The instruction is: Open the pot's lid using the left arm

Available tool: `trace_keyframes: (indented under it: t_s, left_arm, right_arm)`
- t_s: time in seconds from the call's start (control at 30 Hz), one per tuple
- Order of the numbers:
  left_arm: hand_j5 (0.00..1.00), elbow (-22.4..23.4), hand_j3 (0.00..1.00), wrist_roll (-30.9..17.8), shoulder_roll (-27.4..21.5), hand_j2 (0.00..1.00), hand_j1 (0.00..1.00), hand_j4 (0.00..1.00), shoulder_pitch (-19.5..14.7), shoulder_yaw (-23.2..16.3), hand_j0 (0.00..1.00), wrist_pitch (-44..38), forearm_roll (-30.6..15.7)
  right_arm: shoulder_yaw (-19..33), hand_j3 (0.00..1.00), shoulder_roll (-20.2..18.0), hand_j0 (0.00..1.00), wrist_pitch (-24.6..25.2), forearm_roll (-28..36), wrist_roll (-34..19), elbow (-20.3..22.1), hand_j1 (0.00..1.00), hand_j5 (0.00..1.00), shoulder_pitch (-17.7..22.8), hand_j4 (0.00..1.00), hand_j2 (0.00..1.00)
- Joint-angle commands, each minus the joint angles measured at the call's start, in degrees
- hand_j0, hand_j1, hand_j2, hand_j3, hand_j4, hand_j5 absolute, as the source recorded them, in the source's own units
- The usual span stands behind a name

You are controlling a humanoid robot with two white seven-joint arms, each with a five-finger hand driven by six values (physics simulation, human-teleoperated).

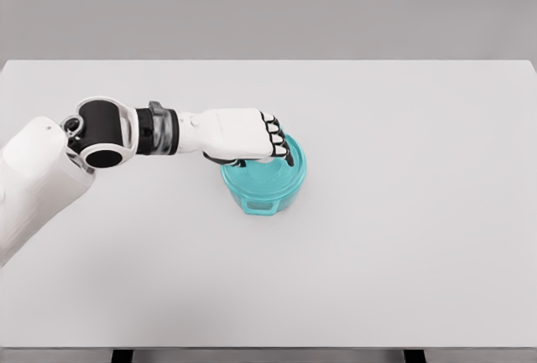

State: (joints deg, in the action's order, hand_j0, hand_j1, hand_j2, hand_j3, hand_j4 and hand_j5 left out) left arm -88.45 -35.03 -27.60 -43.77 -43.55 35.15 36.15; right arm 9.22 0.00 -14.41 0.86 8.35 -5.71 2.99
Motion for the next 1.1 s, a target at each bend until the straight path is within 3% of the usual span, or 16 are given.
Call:
trace_keyframes:
  t_s: [0.0, 1.07]
  left_arm:
    - [0.78, 0.1, 0.78, 0.0, 0.0, 0.78, 0.78, 0.78, 0.0, -0.1, 0.78, -0.2, -0.3]
    - [0.64, 0.3, 0.64, 0.0, -0.1, 0.64, 0.64, 0.64, -0.1, 0.4, 0.64, -0.2, -0.8]
  right_arm:
    - [0.0, 1.00, 0.0, 1.00, 0.0, 0.0, 0.0, 0.0, 1.00, 1.00, 0.0, 1.00, 1.00]
    - [0.0, 1.00, 0.0, 1.00, 0.0, 0.0, 0.0, 0.0, 1.00, 1.00, 0.0, 1.00, 1.00]
